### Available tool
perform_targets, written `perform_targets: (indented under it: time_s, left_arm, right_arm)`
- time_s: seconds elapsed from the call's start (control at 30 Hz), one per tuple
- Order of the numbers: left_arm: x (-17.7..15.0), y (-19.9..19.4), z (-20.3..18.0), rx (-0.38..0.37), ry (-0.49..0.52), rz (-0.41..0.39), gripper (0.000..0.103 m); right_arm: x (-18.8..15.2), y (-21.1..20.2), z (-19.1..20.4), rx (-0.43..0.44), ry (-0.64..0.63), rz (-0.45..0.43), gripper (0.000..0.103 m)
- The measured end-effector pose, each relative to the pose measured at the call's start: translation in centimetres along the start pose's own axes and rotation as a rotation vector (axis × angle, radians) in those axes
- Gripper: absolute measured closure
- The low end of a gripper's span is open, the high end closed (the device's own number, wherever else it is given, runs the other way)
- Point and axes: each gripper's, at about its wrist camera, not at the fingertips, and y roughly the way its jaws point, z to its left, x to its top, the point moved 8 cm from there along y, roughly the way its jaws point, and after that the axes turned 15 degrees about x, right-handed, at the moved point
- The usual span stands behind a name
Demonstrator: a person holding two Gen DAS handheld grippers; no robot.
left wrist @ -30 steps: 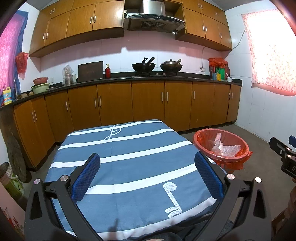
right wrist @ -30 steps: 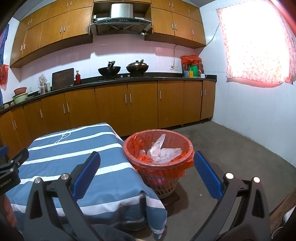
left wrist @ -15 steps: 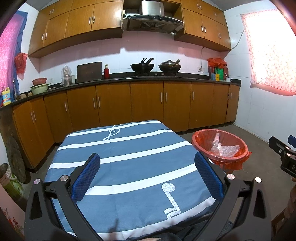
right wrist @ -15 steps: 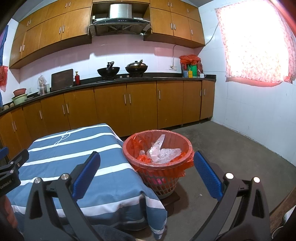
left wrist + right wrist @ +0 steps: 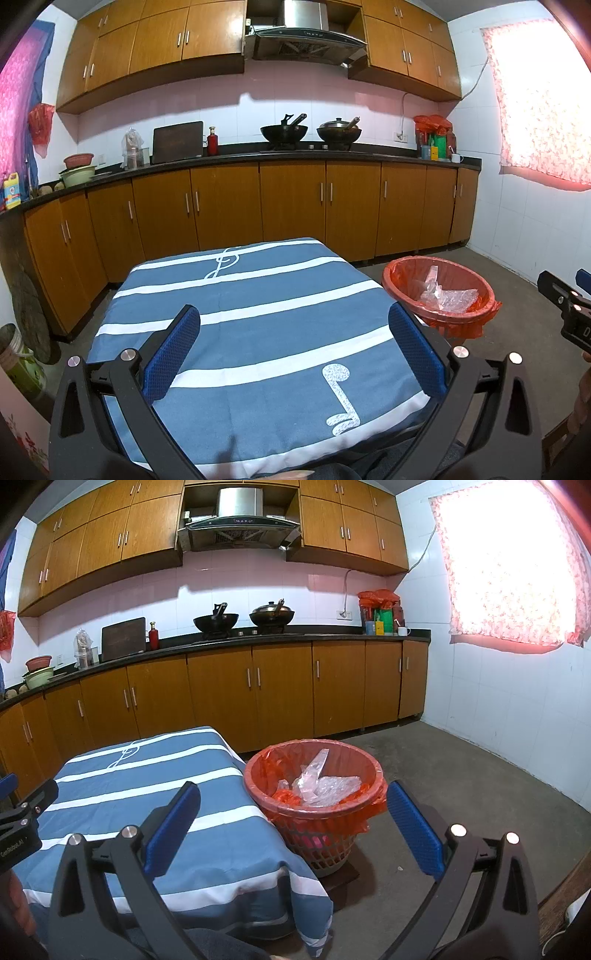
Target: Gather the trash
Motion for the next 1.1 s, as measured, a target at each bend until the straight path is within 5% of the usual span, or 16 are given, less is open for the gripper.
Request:
perform_targets:
  time_s: [1.1]
  left_arm:
    - [-0.45,0.07,-0.12,-0.003,0.003,0.008,0.002]
  right_arm:
    - [-0.02,0.04,-0.01,0.000,0.002,0.001,0.004]
